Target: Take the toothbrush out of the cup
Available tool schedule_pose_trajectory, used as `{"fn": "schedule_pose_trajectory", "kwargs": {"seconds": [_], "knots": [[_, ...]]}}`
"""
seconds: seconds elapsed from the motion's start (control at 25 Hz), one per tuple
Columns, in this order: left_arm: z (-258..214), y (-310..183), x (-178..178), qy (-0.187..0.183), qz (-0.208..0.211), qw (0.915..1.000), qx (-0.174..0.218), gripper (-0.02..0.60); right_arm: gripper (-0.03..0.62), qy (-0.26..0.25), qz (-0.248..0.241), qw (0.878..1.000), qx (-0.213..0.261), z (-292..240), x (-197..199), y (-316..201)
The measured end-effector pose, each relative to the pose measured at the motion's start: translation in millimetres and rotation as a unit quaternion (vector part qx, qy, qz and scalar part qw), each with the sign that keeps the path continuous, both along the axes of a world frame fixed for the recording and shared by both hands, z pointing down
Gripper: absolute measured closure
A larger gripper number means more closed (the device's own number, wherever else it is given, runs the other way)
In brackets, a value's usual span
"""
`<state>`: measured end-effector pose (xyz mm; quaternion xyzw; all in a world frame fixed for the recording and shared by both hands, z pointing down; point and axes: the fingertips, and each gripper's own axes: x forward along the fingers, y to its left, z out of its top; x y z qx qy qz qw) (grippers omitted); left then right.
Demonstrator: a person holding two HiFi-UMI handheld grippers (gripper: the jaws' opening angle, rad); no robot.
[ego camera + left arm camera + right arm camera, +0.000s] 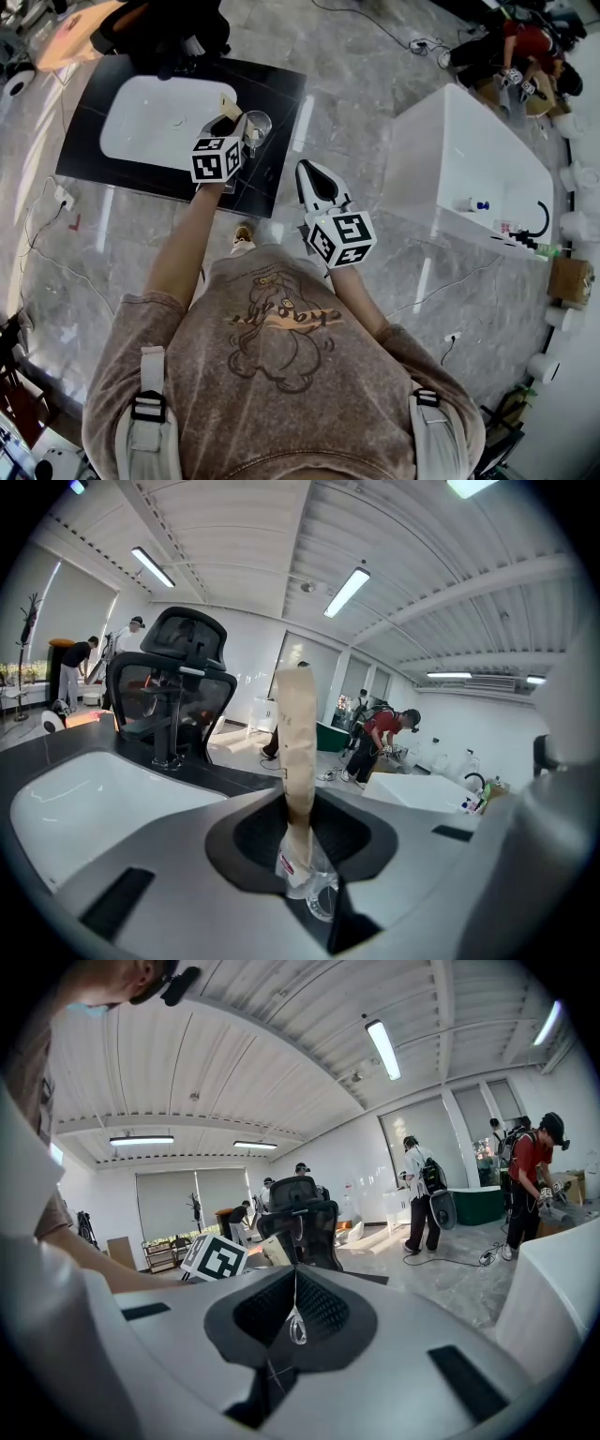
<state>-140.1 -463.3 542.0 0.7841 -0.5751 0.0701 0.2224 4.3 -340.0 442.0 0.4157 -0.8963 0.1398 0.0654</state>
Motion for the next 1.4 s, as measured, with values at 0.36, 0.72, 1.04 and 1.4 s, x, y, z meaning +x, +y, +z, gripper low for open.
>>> {"fn": "schedule_pose_trajectory", "kwargs": {"seconds": [0.36,0.72,1.04,1.4], "knots": [[-34.6,11.0,-4.7,-0.003,-0.007,0.9993,0.037,0.494,0.576,0.002,-0.001,1.0,-0.006,7.1,-1.3,0.5],[-99.8,33.2,-1.3,0.029,0.002,0.9951,0.095,0.495,0.576,0.003,-0.008,1.0,-0.012,14.2,-4.9,2.8],[-120.9,52.9,2.6,0.04,0.002,0.9943,0.099,0.495,0.576,0.0,-0.016,1.0,-0.008,9.2,-3.9,7.1],[-115.0,104.1,12.5,0.045,0.003,0.9954,0.084,0.495,0.575,-0.003,-0.026,1.0,-0.006,9.2,0.8,33.5]]}}
